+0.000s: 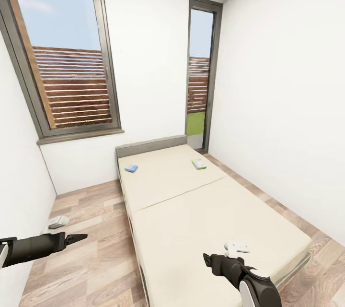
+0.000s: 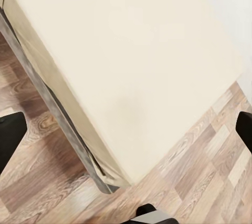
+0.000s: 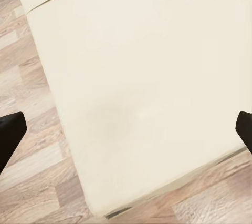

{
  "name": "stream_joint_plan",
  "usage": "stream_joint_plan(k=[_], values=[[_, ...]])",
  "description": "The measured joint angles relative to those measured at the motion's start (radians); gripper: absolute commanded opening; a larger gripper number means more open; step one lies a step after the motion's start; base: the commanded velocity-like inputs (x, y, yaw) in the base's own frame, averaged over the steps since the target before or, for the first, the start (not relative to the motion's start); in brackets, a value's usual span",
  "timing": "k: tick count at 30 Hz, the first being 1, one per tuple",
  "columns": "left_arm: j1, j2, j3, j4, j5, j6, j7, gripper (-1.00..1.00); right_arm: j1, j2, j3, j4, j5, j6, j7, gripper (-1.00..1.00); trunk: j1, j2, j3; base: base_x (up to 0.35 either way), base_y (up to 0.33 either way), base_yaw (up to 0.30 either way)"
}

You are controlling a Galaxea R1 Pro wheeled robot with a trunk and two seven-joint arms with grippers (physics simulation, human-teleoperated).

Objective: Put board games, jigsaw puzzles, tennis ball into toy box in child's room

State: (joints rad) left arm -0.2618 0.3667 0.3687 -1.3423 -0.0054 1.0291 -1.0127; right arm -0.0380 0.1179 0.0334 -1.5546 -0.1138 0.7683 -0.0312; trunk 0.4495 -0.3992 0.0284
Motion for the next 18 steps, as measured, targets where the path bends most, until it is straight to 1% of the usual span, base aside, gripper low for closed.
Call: stream_joint_plan(k=[5, 9, 18], values=[[0.000, 0.000, 0.000, 0.000, 0.000, 0.000, 0.000, 1.00, 0.000, 0.000, 0.000, 0.000, 0.000, 0.000, 0.000, 1.00, 0.000, 0.000, 0.000, 0.011, 0.011, -0.029], [0.000, 0.000, 0.000, 0.000, 0.000, 0.000, 0.000, 1.00, 0.000, 0.000, 0.000, 0.000, 0.000, 0.000, -0.001, 1.00, 0.000, 0.000, 0.001, 0.004, 0.089, -0.132], [0.000, 0.000, 0.000, 0.000, 0.000, 0.000, 0.000, 1.00, 0.000, 0.000, 0.001, 0.001, 0.000, 0.000, -0.001, 1.00, 0.000, 0.000, 0.007, 0.001, 0.233, -0.222]])
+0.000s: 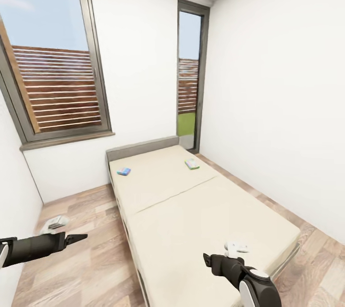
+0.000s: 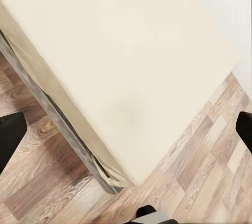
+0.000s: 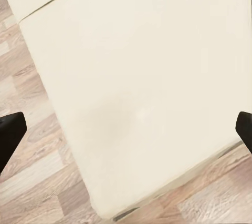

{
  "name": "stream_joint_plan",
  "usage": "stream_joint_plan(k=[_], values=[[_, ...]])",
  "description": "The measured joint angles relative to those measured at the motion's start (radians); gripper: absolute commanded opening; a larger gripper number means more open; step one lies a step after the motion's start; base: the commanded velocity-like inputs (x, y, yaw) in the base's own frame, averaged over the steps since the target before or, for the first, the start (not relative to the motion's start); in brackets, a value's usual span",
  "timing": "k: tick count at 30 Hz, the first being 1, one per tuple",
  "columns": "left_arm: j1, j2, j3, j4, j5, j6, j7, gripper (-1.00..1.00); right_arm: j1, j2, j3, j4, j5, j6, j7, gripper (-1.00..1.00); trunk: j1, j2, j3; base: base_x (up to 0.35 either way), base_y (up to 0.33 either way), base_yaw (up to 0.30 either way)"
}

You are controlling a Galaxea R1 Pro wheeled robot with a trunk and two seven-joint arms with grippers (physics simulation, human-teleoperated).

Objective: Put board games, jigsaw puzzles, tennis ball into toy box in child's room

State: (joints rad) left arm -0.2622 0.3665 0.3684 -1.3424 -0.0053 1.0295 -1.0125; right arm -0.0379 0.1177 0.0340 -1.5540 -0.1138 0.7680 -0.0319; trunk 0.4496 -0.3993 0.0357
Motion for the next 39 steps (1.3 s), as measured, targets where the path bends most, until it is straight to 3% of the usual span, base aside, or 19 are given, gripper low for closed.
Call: stream_joint_plan(k=[19, 39], values=[[0.000, 0.000, 0.000, 0.000, 0.000, 0.000, 0.000, 1.00, 0.000, 0.000, 0.000, 0.001, 0.000, 0.000, 0.000, 1.00, 0.000, 0.000, 0.015, 0.030, 0.153, -0.247], [0.000, 0.000, 0.000, 0.000, 0.000, 0.000, 0.000, 1.00, 0.000, 0.000, 0.000, 0.001, 0.000, 0.000, 0.001, 1.00, 0.000, 0.000, 0.032, 0.003, 0.239, -0.249]])
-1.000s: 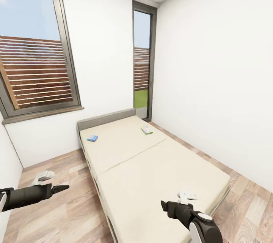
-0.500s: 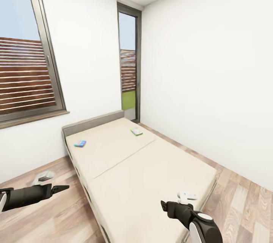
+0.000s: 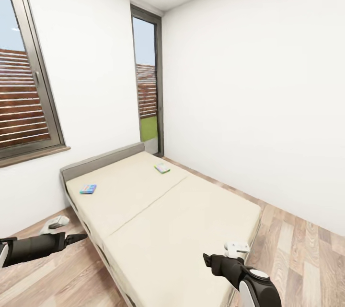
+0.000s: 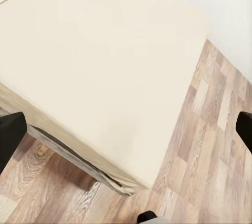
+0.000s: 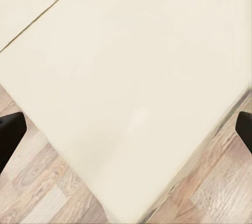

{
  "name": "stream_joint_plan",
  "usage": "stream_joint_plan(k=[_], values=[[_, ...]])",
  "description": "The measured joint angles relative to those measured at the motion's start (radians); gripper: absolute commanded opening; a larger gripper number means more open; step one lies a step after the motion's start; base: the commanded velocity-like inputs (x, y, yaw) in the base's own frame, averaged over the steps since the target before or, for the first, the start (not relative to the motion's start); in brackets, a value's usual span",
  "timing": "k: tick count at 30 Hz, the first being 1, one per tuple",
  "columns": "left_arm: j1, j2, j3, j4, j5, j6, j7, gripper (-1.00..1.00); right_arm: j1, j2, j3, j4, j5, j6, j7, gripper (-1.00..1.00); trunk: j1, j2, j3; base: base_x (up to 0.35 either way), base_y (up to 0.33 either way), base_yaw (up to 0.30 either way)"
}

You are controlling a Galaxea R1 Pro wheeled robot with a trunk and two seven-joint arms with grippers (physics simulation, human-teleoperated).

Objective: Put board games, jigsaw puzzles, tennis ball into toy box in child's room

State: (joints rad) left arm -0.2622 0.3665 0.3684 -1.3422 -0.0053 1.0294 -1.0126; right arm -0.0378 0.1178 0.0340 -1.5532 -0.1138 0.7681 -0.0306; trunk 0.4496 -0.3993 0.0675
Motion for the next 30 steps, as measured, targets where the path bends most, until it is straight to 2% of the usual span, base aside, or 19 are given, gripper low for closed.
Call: stream_joint_plan(k=[17, 30], values=[[0.000, 0.000, 0.000, 0.000, 0.000, 0.000, 0.000, 1.00, 0.000, 0.000, 0.000, 0.001, 0.000, 0.000, 0.000, 1.00, 0.000, 0.000, 0.014, 0.000, 0.052, -0.249], [0.000, 0.000, 0.000, 0.000, 0.000, 0.000, 0.000, 1.00, 0.000, 0.000, 0.000, 0.001, 0.000, 0.000, 0.000, 1.00, 0.000, 0.000, 0.025, 0.025, 0.214, -0.249]])
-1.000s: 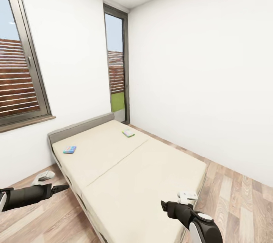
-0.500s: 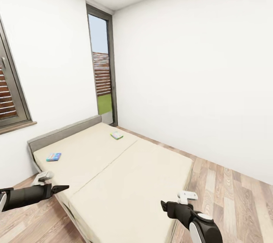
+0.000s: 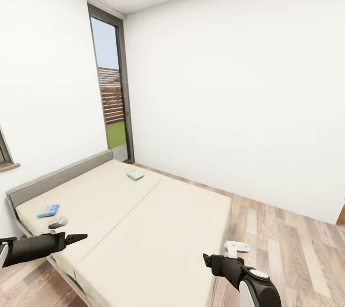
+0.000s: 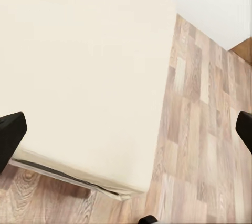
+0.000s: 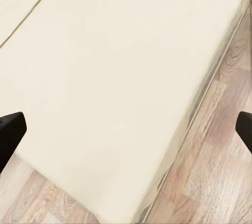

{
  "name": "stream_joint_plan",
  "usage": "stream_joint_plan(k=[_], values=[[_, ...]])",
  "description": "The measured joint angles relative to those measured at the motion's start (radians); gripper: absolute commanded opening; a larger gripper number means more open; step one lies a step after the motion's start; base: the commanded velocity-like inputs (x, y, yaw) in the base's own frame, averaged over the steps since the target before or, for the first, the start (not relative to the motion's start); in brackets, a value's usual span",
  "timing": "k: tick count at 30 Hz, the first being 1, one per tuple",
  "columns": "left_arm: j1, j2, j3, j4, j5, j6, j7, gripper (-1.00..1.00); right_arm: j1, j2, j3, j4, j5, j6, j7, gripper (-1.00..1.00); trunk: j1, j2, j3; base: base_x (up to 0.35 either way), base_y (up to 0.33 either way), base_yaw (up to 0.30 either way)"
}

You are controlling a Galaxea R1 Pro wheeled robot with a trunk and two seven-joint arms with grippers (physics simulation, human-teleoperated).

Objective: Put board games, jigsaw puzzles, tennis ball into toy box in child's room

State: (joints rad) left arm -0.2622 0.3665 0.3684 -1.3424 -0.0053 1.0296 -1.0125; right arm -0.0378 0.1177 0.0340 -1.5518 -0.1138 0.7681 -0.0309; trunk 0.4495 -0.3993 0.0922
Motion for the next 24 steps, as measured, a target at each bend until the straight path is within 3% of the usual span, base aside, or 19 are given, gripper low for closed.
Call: stream_joint_plan(k=[9, 24], values=[[0.000, 0.000, 0.000, 0.000, 0.000, 0.000, 0.000, 1.00, 0.000, 0.000, -0.001, -0.002, 0.000, 0.000, -0.001, 1.00, 0.000, 0.000, 0.004, 0.071, 0.212, -0.130], [0.000, 0.000, 0.000, 0.000, 0.000, 0.000, -0.001, 1.00, 0.000, 0.000, -0.002, -0.003, 0.000, 0.000, -0.001, 1.00, 0.000, 0.000, -0.006, 0.013, 0.029, -0.135]])
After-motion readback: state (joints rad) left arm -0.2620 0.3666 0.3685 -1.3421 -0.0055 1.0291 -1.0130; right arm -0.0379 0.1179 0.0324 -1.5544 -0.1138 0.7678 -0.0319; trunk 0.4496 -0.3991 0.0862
